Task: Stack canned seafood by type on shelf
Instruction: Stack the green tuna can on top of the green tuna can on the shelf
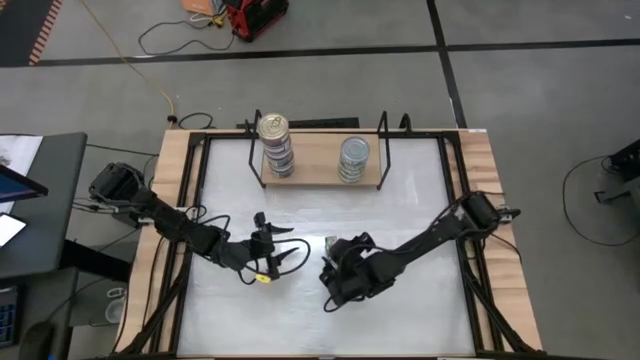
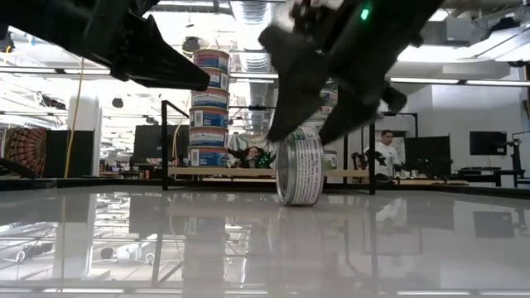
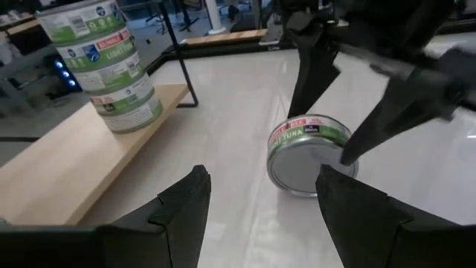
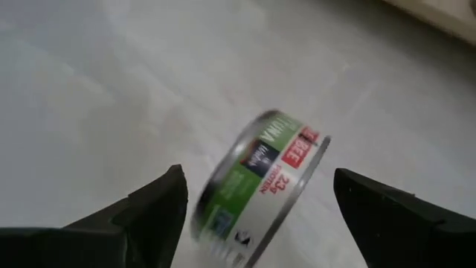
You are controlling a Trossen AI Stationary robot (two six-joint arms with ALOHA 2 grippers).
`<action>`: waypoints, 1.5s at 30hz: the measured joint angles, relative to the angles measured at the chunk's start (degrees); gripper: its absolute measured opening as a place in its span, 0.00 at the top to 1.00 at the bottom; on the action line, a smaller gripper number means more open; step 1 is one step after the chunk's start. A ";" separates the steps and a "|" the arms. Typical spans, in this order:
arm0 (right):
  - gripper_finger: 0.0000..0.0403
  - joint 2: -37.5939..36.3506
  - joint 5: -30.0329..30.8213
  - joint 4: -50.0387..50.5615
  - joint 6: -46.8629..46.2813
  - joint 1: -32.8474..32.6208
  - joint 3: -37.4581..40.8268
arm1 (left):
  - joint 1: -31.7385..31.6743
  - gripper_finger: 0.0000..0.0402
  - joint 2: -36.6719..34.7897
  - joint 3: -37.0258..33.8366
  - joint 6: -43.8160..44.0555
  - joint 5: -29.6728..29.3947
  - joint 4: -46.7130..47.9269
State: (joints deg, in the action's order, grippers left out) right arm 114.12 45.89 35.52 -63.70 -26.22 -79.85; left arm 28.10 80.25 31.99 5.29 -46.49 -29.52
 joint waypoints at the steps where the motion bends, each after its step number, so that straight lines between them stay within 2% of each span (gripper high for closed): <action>1: 0.11 0.78 0.31 0.03 -1.56 0.22 0.00 | 0.01 0.42 0.00 0.00 0.25 0.01 0.19; 4: 0.11 3.37 0.64 -0.11 -4.54 0.55 0.00 | 0.20 0.42 0.00 -0.02 0.25 0.16 0.66; 9: 0.16 4.97 0.77 -1.02 -4.78 0.28 0.00 | 0.97 0.42 0.00 -1.53 -0.08 4.32 0.31; 15: 0.39 4.79 1.26 -2.03 3.22 -0.90 0.00 | 2.00 0.42 0.00 -3.63 -0.11 12.31 -1.71; 20: 0.60 5.14 1.56 -2.23 6.99 -0.47 0.00 | 2.68 0.42 0.00 -4.39 0.77 15.66 -2.71; 25: 0.60 4.33 2.36 -0.40 10.58 -0.23 0.03 | 3.15 0.42 0.00 -5.03 0.86 21.94 -5.43; 30: 0.60 -0.90 5.99 4.07 14.82 -0.31 0.09 | 3.13 0.42 0.00 -5.03 0.80 22.70 -5.57; 34: 0.59 -6.42 11.28 6.79 25.39 -0.26 0.09 | 3.11 0.42 0.00 -5.05 1.19 23.03 -8.79; 40: 0.59 -14.96 21.36 4.43 52.67 1.39 0.09 | 2.58 0.42 0.00 -5.05 2.99 30.62 -18.83; 45: 0.58 -20.57 27.29 2.44 72.11 5.17 0.05 | 3.32 0.42 0.00 -5.05 6.72 34.29 -20.49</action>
State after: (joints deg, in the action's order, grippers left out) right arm 93.55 73.18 37.96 8.41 -21.05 -79.81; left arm 31.41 80.25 26.94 12.01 -12.20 -50.01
